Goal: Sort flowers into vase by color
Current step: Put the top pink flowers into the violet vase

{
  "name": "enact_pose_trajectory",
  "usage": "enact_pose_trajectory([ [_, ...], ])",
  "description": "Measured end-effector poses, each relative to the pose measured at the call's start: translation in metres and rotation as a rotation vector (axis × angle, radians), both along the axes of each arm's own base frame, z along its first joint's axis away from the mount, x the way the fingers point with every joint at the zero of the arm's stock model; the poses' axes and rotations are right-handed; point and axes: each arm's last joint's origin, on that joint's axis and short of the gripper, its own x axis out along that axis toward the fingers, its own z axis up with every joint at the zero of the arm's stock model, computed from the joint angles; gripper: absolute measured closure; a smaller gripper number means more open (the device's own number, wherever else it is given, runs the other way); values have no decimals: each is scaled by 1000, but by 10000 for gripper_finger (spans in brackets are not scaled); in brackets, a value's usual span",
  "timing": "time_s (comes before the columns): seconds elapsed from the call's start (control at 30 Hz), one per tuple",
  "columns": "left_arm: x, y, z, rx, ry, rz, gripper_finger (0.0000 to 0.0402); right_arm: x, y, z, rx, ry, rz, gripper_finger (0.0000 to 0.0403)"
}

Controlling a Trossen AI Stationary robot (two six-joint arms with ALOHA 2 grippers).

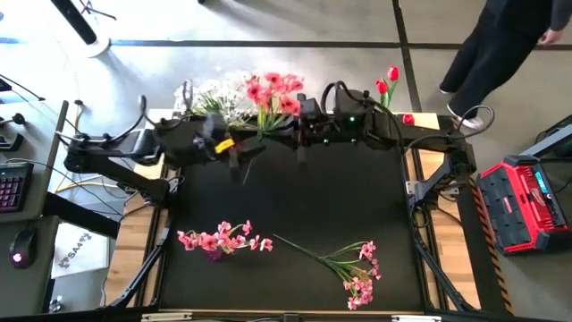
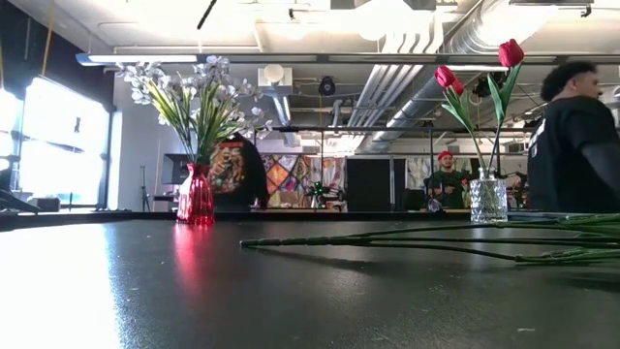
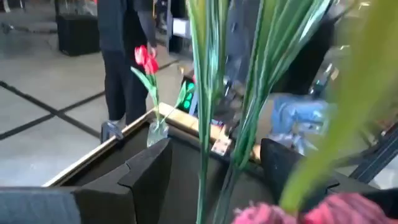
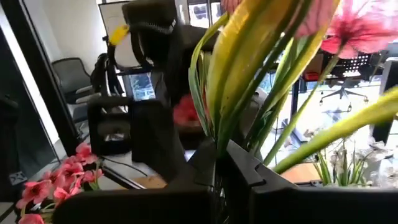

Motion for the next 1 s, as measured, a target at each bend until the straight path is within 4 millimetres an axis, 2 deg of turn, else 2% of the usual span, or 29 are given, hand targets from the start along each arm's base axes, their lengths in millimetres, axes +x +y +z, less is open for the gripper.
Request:
enact_pose_trajectory([
  [0.2,13,3,-8,7,44,-70,171,-2,2,2,15,-6,13,403],
  [0.43,3,8,0,35,7,-3,208,-2,1,-1,21,24,2,403],
  [0.57,-2,8,3,62,3,-15,257,-2,1,-1,23,27,1,403],
  [0.8,1,6,2,125,25,-125,387,-2,2,-1,20,26,3,403],
  [1.0,0,6,4,142,19,-110,391,-2,2,0,18,16,3,380],
])
